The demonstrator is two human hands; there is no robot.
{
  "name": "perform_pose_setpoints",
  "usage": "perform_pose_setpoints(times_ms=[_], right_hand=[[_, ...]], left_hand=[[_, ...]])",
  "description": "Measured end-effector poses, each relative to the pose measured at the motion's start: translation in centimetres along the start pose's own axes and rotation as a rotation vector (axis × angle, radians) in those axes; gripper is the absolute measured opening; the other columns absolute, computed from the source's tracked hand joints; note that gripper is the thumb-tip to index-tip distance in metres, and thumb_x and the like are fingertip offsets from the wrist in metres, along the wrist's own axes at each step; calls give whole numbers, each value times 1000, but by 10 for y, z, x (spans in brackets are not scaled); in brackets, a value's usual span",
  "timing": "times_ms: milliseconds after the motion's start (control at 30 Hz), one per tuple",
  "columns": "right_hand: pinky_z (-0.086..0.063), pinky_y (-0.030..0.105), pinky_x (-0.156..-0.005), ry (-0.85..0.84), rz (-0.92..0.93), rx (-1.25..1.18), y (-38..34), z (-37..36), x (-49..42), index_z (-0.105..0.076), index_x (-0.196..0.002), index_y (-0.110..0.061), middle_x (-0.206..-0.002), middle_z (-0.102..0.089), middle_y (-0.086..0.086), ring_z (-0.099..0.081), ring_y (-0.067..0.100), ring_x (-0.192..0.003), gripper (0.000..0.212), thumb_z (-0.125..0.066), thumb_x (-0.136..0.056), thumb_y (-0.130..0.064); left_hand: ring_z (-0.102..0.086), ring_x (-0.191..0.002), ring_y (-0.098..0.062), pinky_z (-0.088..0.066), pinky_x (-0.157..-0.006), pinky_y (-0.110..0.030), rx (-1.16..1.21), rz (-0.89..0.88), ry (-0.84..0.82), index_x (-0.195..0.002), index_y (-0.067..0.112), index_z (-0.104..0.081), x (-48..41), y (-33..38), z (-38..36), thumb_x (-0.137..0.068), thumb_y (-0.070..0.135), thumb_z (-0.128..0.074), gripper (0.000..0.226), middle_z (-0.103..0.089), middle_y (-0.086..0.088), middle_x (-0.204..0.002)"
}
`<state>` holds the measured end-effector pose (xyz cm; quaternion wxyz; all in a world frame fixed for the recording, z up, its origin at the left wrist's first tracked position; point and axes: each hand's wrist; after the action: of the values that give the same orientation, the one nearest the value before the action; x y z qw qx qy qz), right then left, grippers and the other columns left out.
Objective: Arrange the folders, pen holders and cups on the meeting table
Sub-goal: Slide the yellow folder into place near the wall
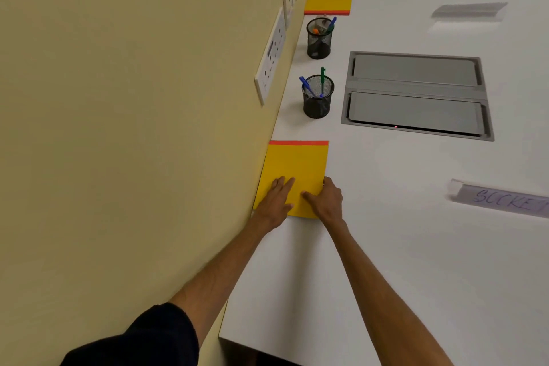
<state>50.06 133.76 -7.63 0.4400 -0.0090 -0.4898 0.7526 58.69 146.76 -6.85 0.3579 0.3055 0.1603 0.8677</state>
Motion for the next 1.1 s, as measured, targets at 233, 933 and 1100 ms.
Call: perform_pose_setpoints(times_ms=[233,933,1100], right_hand=[[-44,45,-100,58,86,344,10,-3,-1,-26,-150,-6,-143,-36,17,-39,35,-132,96,-77,-78,-43],[0,40,-124,-126,510,476,45,-13,-25,-13,-157,-15,-166,-3,5,3,21,-154,70,-47,-101,-39],[-11,43,-124,-154,416,426,27,-8,-21,-18,-156,-9,-165,-11,9,-7,27,-153,75,-57,-97,-33]], left_hand=[[8,-152,-29,-11,-123,-42,-202,10,-120,-156,18,-2,-6,-15,0,-95,36,-58,85,8,-13,-164],[22,-149,-27,8,-121,-46,-295,-4,-62,-154,20,13,-8,-33,-22,-100,44,-43,82,23,-9,-161],[15,-151,-26,3,-123,-45,-288,7,-15,-156,16,7,0,-28,-22,-100,44,-42,79,16,-9,-163]])
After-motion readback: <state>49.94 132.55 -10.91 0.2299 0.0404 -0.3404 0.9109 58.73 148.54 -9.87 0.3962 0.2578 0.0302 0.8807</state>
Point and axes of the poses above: each hand's wrist, its own x-axis away from the middle knuckle, its own z-axis out of the back of the hand, y = z × x
